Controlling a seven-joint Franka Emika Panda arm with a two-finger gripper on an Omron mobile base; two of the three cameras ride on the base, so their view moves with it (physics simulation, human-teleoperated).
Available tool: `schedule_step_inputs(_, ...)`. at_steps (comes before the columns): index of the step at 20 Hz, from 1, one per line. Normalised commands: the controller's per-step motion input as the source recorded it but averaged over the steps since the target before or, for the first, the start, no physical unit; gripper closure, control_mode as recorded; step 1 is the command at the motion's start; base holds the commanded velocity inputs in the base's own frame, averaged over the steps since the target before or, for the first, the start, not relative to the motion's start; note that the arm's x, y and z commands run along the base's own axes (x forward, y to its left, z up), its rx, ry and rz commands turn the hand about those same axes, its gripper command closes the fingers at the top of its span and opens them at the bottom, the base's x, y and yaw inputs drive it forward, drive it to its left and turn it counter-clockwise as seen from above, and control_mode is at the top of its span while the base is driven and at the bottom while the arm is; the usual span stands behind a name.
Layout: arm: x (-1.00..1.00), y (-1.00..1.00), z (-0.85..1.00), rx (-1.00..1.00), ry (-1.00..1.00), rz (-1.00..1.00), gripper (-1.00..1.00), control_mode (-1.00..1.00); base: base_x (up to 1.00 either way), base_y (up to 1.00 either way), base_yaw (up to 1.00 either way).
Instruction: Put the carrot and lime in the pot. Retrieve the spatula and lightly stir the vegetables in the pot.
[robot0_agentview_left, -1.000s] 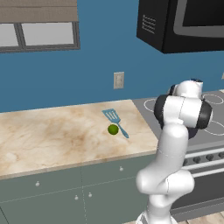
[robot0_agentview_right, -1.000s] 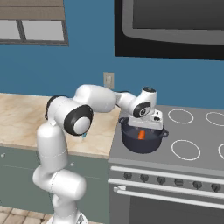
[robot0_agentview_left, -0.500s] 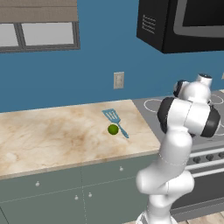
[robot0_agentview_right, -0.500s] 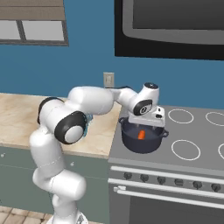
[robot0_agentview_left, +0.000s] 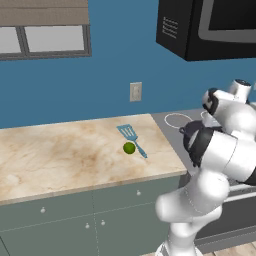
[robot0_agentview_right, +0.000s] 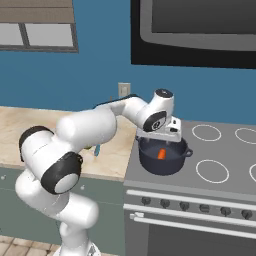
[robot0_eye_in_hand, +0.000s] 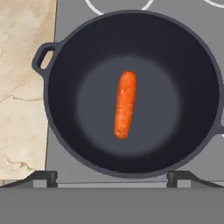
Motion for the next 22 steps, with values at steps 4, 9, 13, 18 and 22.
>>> schedule_step_inputs(4,-0.33,0.81,0.43,-0.08,0.0,0.0,-1.0,-1.0,0.0,0.0,0.0)
schedule_step_inputs(9,-0.27,0.83,0.3,-0.06,0.0,0.0,-1.0,-1.0,0.0,0.0,0.0)
schedule_step_inputs(13,-0.19,0.89,0.09,-0.03,0.0,0.0,-1.0,-1.0,0.0,0.0,0.0)
schedule_step_inputs(18,-0.14,0.77,0.03,0.0,0.1,0.01,-1.0,-1.0,0.0,0.0,0.0)
schedule_step_inputs(22,0.01,0.85,0.0,0.0,0.06,0.0,-1.0,-1.0,0.0,0.0,0.0)
